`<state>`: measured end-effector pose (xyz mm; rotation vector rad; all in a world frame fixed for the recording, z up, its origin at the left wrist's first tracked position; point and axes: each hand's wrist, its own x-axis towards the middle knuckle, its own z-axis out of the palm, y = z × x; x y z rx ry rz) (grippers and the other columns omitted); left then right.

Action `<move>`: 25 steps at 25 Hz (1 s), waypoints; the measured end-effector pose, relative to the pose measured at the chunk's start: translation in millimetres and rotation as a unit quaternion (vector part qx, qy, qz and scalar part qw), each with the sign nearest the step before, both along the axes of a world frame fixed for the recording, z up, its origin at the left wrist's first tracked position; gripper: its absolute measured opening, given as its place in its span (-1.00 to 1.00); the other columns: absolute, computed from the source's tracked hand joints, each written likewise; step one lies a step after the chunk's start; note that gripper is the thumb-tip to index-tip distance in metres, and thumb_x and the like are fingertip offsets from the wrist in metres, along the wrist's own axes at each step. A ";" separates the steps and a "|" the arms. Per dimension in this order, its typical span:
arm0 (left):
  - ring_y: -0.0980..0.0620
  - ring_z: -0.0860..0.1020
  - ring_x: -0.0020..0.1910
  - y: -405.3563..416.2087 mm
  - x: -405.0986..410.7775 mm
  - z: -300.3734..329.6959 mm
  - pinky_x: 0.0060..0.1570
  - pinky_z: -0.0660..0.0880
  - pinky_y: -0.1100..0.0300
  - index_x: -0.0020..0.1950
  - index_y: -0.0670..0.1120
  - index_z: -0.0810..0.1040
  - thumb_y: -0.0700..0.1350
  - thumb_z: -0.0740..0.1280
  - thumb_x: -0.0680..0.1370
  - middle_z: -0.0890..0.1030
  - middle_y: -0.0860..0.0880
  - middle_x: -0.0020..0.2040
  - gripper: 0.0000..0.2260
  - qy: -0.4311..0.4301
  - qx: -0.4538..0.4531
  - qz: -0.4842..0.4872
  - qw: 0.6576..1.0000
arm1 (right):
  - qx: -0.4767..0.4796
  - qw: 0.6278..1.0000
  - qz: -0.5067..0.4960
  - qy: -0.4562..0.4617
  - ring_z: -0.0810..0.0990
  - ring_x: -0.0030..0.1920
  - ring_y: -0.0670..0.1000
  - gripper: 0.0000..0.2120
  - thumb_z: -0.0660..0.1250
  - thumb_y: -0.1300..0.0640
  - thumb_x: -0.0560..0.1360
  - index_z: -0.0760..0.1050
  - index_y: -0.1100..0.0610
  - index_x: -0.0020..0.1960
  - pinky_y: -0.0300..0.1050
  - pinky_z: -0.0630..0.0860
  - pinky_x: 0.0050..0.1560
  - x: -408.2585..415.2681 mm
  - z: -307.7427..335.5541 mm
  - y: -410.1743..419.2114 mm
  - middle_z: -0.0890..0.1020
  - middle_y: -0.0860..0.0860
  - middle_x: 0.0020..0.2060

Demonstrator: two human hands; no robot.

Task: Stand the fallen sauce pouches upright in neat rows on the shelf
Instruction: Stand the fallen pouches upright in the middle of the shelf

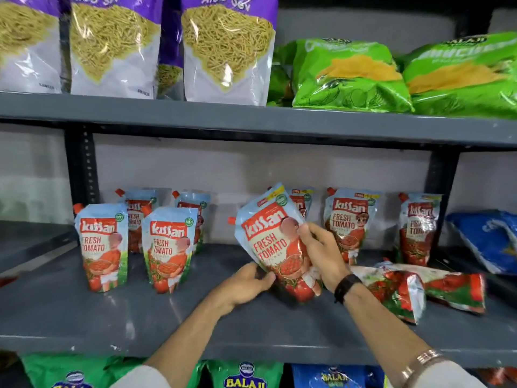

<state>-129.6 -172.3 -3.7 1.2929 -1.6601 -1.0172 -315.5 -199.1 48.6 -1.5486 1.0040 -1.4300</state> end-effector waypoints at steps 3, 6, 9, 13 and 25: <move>0.13 0.64 0.19 -10.3 -8.5 9.7 0.20 0.59 0.10 0.31 0.07 0.51 -0.20 0.33 0.62 0.70 0.09 0.20 -0.71 0.190 0.025 -0.017 0.981 | 0.071 0.985 0.051 -0.148 0.73 0.09 0.15 -0.69 0.18 0.01 0.67 0.61 0.15 0.19 0.15 0.65 0.11 -6.9 -7.4 -9.0 0.75 0.15 0.06; 0.04 0.65 0.16 -22.9 -19.6 14.9 0.14 0.63 -0.06 0.30 0.09 0.51 -0.27 0.26 0.63 0.69 0.01 0.17 -0.66 0.154 -0.006 0.024 0.988 | 0.092 0.977 0.062 -0.180 0.70 0.17 0.15 -0.68 0.17 -0.01 0.67 0.58 0.11 0.26 0.20 0.60 0.21 -16.7 -21.4 -20.6 0.73 0.13 0.13; -0.01 0.64 0.17 -33.4 -29.7 15.7 0.12 0.64 -0.12 0.23 0.05 0.55 -0.34 0.22 0.61 0.68 -0.02 0.17 -0.65 0.110 -0.065 0.065 0.990 | 0.093 0.980 0.052 -0.166 0.68 0.21 0.11 -0.69 0.13 0.01 0.69 0.60 0.07 0.23 0.17 0.59 0.21 -23.9 -30.8 -31.8 0.72 0.10 0.17; -0.04 0.62 0.21 -50.4 -31.6 12.8 0.22 0.57 -0.19 0.29 -0.04 0.58 -0.33 0.21 0.61 0.68 -0.05 0.20 -0.67 0.051 -0.103 0.106 0.988 | 0.115 0.986 0.042 -0.114 0.62 0.26 0.04 -0.71 0.10 0.05 0.70 0.57 0.01 0.25 0.06 0.58 0.17 -37.3 -40.6 -41.6 0.68 0.02 0.24; -0.02 0.64 -0.20 -47.8 -25.7 -11.9 -0.11 0.63 -0.01 -0.02 -0.08 0.57 -0.29 0.40 0.42 0.64 -0.03 -0.21 -0.81 -0.187 -0.125 0.147 0.963 | 0.007 0.961 -0.125 0.245 0.64 0.13 0.16 -0.73 0.28 0.37 0.46 0.60 0.23 0.12 0.12 0.57 0.22 -33.6 -60.6 -25.2 0.71 0.15 0.09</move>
